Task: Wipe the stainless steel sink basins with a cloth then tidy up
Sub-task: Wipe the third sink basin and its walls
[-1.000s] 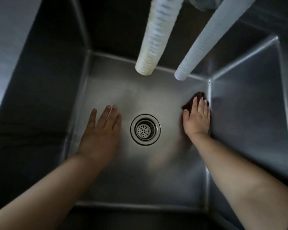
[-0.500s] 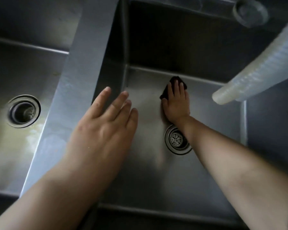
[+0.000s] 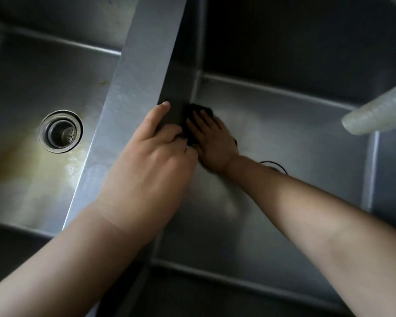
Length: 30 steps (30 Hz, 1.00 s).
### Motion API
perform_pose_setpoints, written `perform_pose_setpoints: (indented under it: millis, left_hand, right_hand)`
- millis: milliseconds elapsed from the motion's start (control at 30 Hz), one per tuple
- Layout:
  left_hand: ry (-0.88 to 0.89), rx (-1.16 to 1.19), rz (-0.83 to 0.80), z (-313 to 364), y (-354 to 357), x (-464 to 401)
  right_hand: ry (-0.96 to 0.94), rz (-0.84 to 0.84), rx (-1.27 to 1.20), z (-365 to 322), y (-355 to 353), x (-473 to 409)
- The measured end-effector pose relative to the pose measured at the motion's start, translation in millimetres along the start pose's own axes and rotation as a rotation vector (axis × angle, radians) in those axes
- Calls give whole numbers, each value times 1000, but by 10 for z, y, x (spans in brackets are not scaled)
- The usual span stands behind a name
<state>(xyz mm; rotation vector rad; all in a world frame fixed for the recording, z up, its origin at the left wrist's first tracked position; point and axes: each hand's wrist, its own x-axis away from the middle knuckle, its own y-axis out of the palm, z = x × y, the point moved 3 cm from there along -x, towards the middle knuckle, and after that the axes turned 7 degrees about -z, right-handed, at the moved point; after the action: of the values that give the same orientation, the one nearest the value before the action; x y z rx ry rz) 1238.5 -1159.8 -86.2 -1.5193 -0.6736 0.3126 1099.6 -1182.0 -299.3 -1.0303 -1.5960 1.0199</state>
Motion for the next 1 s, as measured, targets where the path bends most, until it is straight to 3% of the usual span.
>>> perform_pose_setpoints:
  millis: [100,300,433,533,633,833,1000]
  left_hand:
    - [-4,-53,32,35,-5,4]
    - [9,-154,47,125,-10,50]
    - [6,-118,-13,195,-55,94]
    - [18,-57,-16,366,-13,181]
    - [38,-15,-2,522,50,271]
    - [-45,52,-3,515,58,483]
    - [-62,69,-35,491,40,690]
  right_hand:
    - [-126,15,-33,-300,196,439]
    - [-443,-174,54,-833,663,1611]
    - [-628,-216,173,-720,783,2158]
    - [-665,-234,258,-562,738,2173]
    - [-553,-190,251,-417,573,1904]
    - [-100,-40,26,348,75,1106]
    - [278,-26,-15,859,-51,704]
